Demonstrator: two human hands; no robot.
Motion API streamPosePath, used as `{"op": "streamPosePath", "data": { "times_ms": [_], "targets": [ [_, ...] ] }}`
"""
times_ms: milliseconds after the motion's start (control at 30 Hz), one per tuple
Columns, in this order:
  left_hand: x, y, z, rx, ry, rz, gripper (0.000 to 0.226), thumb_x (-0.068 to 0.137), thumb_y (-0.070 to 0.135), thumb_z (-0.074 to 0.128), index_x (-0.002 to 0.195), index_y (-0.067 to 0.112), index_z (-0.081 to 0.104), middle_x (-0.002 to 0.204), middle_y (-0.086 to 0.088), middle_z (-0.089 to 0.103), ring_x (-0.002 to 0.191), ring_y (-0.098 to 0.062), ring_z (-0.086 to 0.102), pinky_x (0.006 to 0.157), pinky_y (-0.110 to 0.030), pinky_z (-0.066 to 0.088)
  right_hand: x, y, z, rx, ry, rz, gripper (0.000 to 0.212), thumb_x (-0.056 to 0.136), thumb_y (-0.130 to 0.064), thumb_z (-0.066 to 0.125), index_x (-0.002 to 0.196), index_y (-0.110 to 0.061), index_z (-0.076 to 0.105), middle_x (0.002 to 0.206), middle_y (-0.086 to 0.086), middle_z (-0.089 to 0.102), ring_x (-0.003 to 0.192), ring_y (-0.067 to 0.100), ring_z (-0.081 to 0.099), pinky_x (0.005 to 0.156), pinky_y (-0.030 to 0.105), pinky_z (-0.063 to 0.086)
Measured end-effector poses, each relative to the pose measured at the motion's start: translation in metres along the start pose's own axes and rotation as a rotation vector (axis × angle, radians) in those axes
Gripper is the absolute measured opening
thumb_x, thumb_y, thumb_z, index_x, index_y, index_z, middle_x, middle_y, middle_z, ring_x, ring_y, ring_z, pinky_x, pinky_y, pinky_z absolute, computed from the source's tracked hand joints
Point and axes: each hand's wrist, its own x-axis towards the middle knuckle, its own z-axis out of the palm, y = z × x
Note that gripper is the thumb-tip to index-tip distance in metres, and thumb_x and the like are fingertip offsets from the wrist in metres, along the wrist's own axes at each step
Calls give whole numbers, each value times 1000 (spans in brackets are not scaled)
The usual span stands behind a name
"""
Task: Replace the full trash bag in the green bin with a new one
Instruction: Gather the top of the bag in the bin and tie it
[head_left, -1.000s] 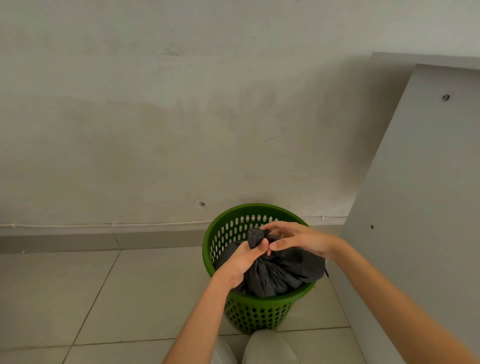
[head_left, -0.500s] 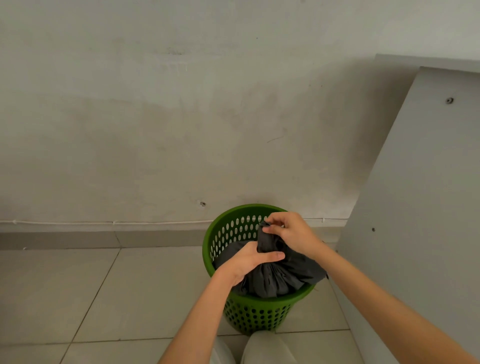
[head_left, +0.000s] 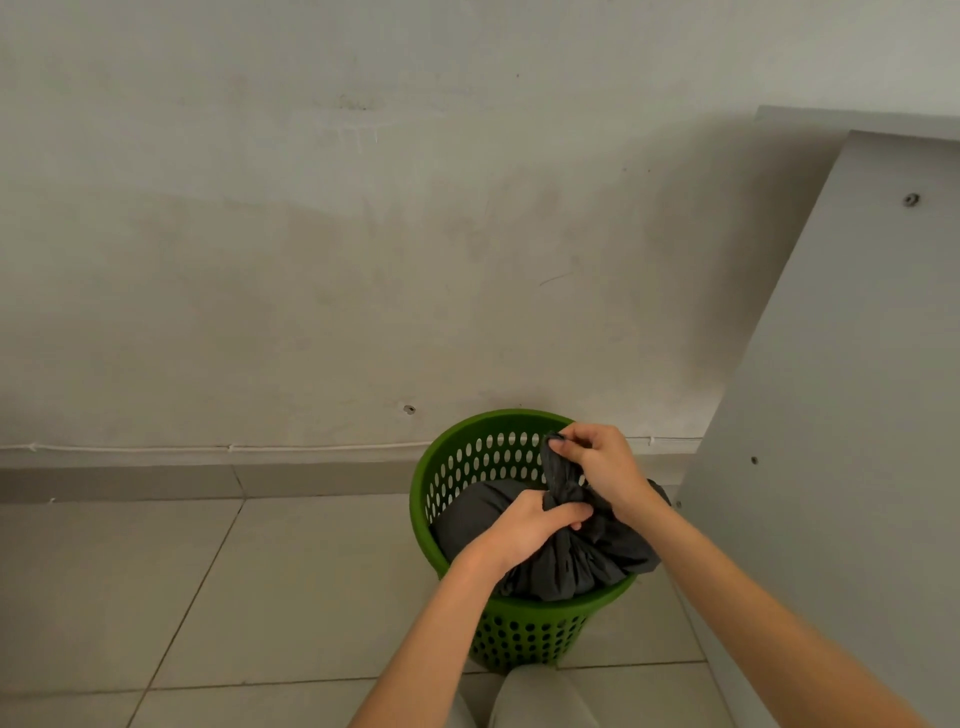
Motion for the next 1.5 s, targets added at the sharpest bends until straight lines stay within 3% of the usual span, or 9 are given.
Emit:
{"op": "streamPosePath", "data": {
  "times_ms": [233, 367, 500, 667, 767, 933, 1067, 1167, 1500],
  "targets": [
    [-6, -15, -1, -453, -46, 30, 32, 87, 24, 56, 56, 17, 58, 70, 4, 67, 77, -12, 63, 81, -25, 46, -1, 1, -22, 218, -476, 122, 3, 85, -14, 62, 87, -12, 63, 80, 0, 66, 78, 14, 63, 71, 20, 51],
    [-10, -17, -4, -517, -60, 18, 32, 88, 30, 45, 63, 13, 58, 73, 5, 72, 81, -11, 65, 84, -22, 49, -1, 4, -28, 47, -666, 85, 23, 72, -20, 69, 93, -12, 66, 79, -3, 70, 66, 9, 65, 75, 25, 52],
    [-12, -12, -1, -373, -95, -25, 43, 90, 44, 38, 69, 12, 56, 88, 2, 67, 105, -19, 56, 108, -33, 37, 0, 8, -23, 191, -631, 141, 41, 61, -43, 79, 82, -8, 73, 86, 9, 71, 63, 15, 65, 59, 25, 54],
    [-10, -13, -1, -282, -48, -25, 62, 52, 76, 64, 73, 18, 61, 97, -1, 64, 106, -16, 57, 106, -33, 38, -6, 6, -4, 265, -444, 260, 21, 91, -15, 53, 79, -4, 66, 73, 2, 69, 56, 13, 61, 48, 23, 49],
    [-9, -13, -3, -260, -103, -64, 38, 83, 46, 59, 109, 18, 60, 111, 1, 64, 107, -12, 58, 104, -30, 41, -1, 3, 10, 61, -226, 296, 24, 89, -17, 58, 79, 3, 67, 81, 12, 69, 79, 23, 61, 80, 35, 49],
    [-7, -21, 2, -435, 10, 10, 25, 87, 33, 54, 69, 16, 60, 101, -7, 66, 109, -23, 59, 104, -37, 42, 2, -13, -1, -127, -394, 227, 32, 91, -27, 55, 69, -5, 56, 60, 10, 57, 37, 12, 50, 48, 21, 44],
    [-12, -23, -4, -746, 26, 70, 19, 76, 26, 54, 70, 9, 59, 81, -4, 73, 83, -17, 68, 76, -25, 55, -4, -4, -14, -72, -557, 239, 33, 89, -37, 53, 69, -11, 60, 78, 4, 66, 74, 9, 66, 78, 22, 49],
    [-13, -22, -8, -700, 48, 65, 21, 86, 18, 51, 78, 11, 69, 80, -2, 74, 79, -13, 70, 73, -23, 56, -7, 17, -22, 167, -596, 322, 28, 86, -16, 60, 101, 7, 62, 100, 10, 66, 100, 20, 63, 91, 26, 50],
    [-12, -19, -5, -509, 79, 68, 15, 89, 12, 53, 92, 14, 67, 84, 5, 75, 87, -7, 69, 79, -18, 54, -15, 33, -17, 327, -517, 371, 8, 88, -1, 52, 85, -9, 52, 89, 6, 57, 90, 19, 55, 90, 31, 43]
  ]
}}
